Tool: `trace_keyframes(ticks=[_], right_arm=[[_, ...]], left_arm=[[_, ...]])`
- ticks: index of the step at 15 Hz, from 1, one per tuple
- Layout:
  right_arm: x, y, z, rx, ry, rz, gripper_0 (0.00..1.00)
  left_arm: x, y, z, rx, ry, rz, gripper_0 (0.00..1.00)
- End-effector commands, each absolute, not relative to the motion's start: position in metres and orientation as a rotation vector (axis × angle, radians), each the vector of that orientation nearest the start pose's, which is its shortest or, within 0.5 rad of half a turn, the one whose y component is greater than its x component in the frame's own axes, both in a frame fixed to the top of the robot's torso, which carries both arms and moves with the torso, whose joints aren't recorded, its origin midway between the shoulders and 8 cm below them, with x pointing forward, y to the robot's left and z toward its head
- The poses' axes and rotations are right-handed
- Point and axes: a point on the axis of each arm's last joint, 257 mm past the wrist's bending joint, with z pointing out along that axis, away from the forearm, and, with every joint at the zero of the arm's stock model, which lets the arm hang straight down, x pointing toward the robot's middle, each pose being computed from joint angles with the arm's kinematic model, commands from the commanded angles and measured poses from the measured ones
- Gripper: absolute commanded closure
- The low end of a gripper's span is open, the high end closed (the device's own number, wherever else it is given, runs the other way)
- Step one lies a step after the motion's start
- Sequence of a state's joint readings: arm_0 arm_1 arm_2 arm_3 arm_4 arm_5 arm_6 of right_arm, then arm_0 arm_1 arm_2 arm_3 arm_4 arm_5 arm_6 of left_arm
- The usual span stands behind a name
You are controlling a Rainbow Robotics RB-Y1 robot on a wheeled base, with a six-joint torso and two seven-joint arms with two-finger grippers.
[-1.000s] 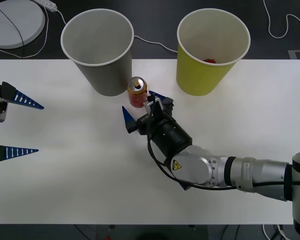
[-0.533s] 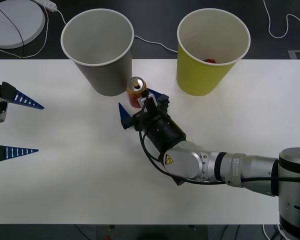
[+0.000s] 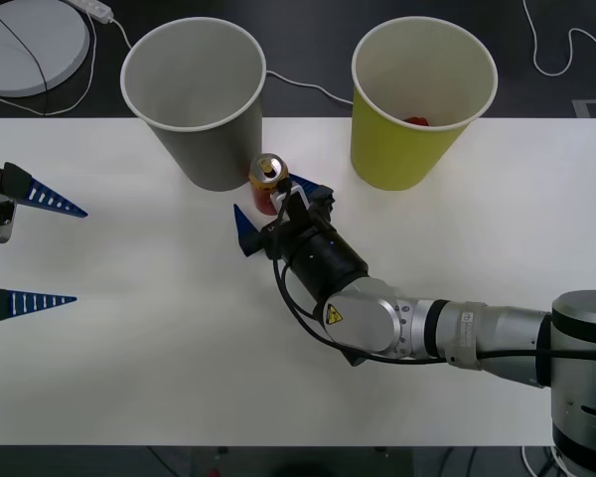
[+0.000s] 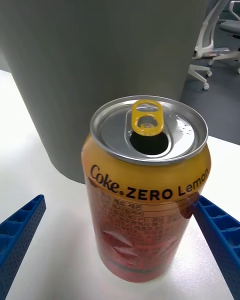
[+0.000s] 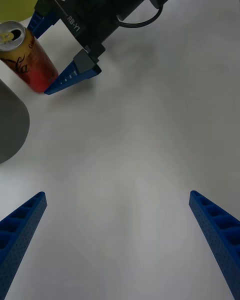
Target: Put the can into the green bin and the plastic bottle into the gray bin
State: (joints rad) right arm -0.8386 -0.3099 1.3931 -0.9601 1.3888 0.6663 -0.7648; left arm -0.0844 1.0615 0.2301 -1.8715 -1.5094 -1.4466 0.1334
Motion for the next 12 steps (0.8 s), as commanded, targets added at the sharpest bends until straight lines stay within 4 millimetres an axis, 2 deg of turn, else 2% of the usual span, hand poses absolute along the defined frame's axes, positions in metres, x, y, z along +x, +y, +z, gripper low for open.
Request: trace_keyframes(ticks=[1, 2, 3, 4, 5, 6, 12], right_arm=[[0.5774, 0.0419, -0.2502, -0.605, 1.463, 0.226, 0.00], [0.5775, 0.0413, -0.2510, -0.605, 1.465, 0.224, 0.26], [0.5772, 0.0419, -0.2508, -0.606, 1.464, 0.226, 0.63], [0.5775, 0.0417, -0.2503, -0.605, 1.464, 0.225, 0.90], [0.5775, 0.0417, -0.2503, -0.605, 1.464, 0.225, 0.97], [0.5775, 0.0417, -0.2503, -0.605, 1.464, 0.225, 1.00], [0.5766, 0.0418, -0.2503, -0.604, 1.464, 0.229, 1.00]], left_arm=[[0.3820, 0.3022, -0.1453, 1.826, 1.587, -0.116, 0.00], [0.3820, 0.3022, -0.1453, 1.826, 1.587, -0.116, 0.00], [0.3820, 0.3022, -0.1453, 1.826, 1.587, -0.116, 0.00], [0.3820, 0.3022, -0.1453, 1.826, 1.587, -0.116, 0.00], [0.3820, 0.3022, -0.1453, 1.826, 1.587, -0.116, 0.00], [0.3820, 0.3022, -0.1453, 1.826, 1.587, -0.116, 0.00], [0.3820, 0.3022, -0.1453, 1.826, 1.587, -0.116, 0.00]])
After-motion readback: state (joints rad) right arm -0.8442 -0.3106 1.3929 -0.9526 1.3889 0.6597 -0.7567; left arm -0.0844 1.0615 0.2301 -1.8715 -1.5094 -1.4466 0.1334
